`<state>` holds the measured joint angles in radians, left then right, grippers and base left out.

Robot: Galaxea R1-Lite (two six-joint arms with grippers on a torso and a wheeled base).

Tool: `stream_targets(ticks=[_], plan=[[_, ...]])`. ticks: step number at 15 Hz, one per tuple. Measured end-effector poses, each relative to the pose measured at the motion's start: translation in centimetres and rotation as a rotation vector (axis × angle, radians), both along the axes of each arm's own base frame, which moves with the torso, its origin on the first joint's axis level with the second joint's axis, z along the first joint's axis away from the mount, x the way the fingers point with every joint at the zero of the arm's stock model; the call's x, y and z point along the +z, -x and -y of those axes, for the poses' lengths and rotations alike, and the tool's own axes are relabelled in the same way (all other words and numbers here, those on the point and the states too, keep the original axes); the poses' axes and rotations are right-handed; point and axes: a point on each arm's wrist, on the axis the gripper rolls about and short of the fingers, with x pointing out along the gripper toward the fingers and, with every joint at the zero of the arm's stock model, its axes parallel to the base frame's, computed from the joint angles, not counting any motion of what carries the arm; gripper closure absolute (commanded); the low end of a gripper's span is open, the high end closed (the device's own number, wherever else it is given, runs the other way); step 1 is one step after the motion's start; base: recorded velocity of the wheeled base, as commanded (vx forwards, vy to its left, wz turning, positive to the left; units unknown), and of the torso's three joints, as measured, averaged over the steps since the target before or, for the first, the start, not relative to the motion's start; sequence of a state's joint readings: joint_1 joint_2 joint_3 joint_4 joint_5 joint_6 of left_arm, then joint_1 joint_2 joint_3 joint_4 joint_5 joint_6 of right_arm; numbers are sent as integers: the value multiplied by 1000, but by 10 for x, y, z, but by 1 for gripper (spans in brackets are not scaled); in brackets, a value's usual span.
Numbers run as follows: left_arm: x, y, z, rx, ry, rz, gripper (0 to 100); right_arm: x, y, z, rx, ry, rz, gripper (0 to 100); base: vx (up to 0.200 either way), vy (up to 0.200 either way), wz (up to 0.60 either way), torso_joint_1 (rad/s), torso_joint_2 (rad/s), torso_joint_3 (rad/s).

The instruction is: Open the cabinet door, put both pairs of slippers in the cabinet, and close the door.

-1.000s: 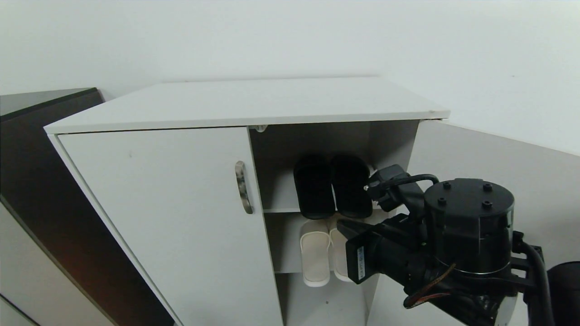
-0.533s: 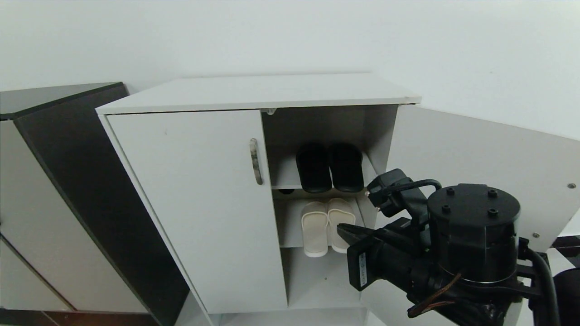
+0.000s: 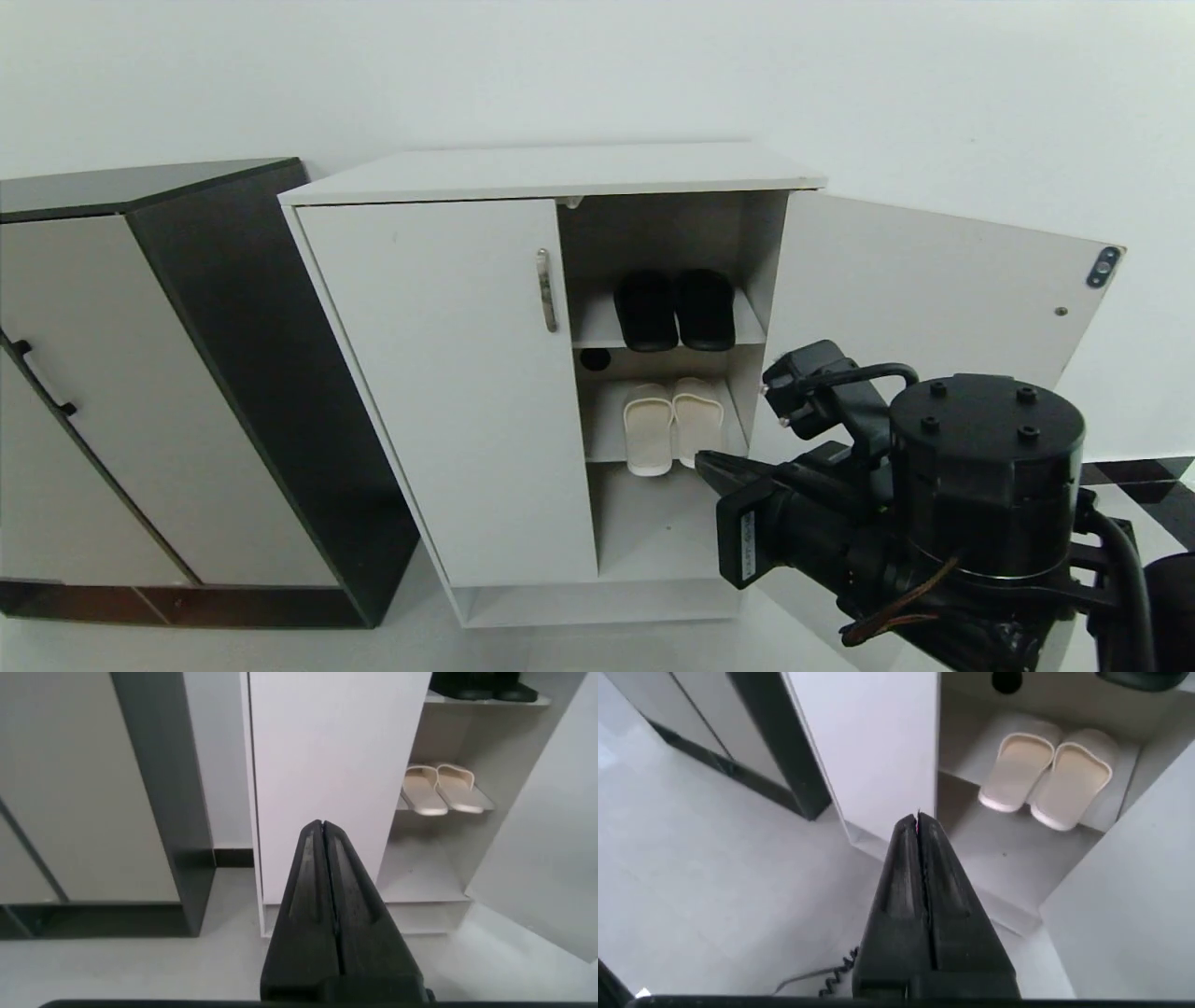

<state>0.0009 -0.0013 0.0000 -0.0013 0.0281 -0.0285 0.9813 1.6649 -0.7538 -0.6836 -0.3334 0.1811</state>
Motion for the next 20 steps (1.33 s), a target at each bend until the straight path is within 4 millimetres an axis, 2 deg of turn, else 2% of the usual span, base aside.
stream_targets(ticks=[5, 13, 20], plan=[[0, 0, 0, 0, -3, 0, 100, -6, 0, 3, -3, 27, 0, 100, -200, 0, 0, 4, 2, 4], [0, 0, 0, -1, -3, 0, 100, -13, -4, 6, -8, 51, 22, 100, 0, 0, 0, 0, 0, 0], [0, 0, 0, -1, -1, 0, 100, -26, -15, 7, -37, 75, 24, 100, 0, 0, 0, 0, 0, 0]])
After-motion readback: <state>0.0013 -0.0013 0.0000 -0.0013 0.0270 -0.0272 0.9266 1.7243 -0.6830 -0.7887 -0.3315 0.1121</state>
